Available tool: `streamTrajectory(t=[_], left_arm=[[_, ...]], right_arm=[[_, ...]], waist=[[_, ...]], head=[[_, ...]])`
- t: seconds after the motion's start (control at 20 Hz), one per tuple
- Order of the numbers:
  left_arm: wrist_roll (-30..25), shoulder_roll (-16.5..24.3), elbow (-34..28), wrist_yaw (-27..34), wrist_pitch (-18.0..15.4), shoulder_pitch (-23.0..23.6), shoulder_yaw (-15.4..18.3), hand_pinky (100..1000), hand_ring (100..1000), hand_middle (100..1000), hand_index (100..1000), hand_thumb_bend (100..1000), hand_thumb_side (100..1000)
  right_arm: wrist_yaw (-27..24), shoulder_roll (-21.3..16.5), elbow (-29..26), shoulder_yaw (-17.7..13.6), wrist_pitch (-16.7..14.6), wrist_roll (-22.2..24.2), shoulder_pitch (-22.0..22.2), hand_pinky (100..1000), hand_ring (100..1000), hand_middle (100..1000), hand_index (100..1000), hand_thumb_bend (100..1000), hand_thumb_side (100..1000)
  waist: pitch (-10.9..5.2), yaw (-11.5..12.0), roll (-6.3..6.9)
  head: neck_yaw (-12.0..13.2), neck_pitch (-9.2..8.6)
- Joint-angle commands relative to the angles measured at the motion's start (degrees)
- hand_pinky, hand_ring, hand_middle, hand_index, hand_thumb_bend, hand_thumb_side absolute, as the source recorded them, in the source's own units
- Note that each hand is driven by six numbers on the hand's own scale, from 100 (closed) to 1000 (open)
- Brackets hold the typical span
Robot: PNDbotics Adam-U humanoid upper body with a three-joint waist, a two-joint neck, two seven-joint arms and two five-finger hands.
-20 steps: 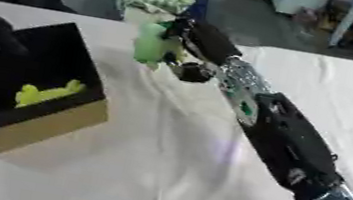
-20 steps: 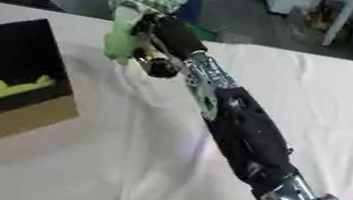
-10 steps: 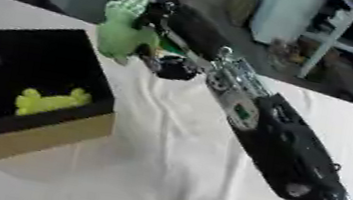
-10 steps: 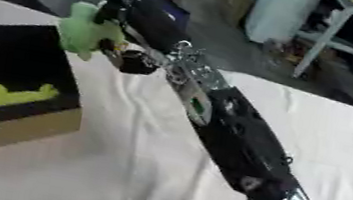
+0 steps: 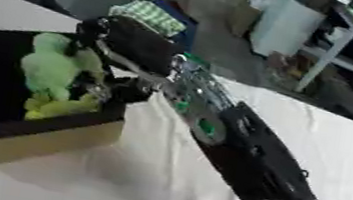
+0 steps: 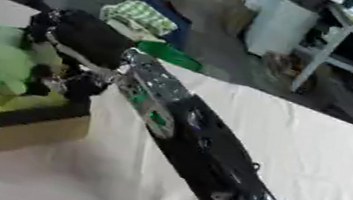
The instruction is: Pick up objects on the table and place them in the box.
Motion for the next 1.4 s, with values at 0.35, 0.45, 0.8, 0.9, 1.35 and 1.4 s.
streamTrajectory(t=[0.35, 0.45, 0.8, 0.9, 1.35, 1.4], left_arm=[[-0.22, -0.29, -1.14, 0.27, -0.09, -1.00, -0.51, 633, 569, 600, 811, 260, 574], [-0.22, -0.31, -1.14, 0.19, -0.05, -1.02, -0.48, 634, 569, 600, 811, 260, 574], [-0.21, -0.29, -1.14, -0.02, 0.19, -0.95, -0.37, 633, 568, 599, 811, 257, 577], [-0.23, -0.26, -1.14, -0.09, 0.25, -0.89, -0.35, 632, 568, 598, 810, 255, 577], [0.26, 0.18, -1.05, -0.64, 0.38, -0.21, 0.31, 632, 566, 597, 809, 252, 577], [0.39, 0.25, -0.93, -0.75, 0.38, -0.08, 0.46, 632, 566, 597, 809, 250, 577]], right_arm=[[6.42, 1.10, 3.01, -0.83, -0.09, 5.72, -0.80, 803, 788, 877, 963, 100, 235], [7.85, 1.11, 4.23, -1.53, 1.86, 4.28, -0.71, 808, 799, 908, 973, 100, 236], [9.64, 0.94, 6.93, -3.21, 7.87, -0.22, -0.51, 822, 803, 957, 986, 100, 198], [8.48, 0.77, 6.71, -3.46, 8.44, -1.15, -0.58, 822, 792, 936, 983, 100, 178], [-2.14, -1.99, 0.76, -5.31, 11.76, -3.36, -0.48, 813, 722, 839, 957, 100, 123], [-4.03, -2.43, -0.24, -5.55, 12.34, -3.52, -0.31, 812, 708, 815, 951, 100, 119]], waist=[[-0.97, 0.39, 0.94], [-0.97, 0.41, 1.07], [-1.00, 0.49, 1.79], [-1.10, 0.46, 2.04], [-2.20, -0.69, 3.67], [-2.39, -0.96, 3.95]], head=[[-0.65, -0.10], [-0.71, 0.03], [-0.85, 0.64], [-0.81, 0.82], [0.13, 1.93], [0.35, 2.11]])
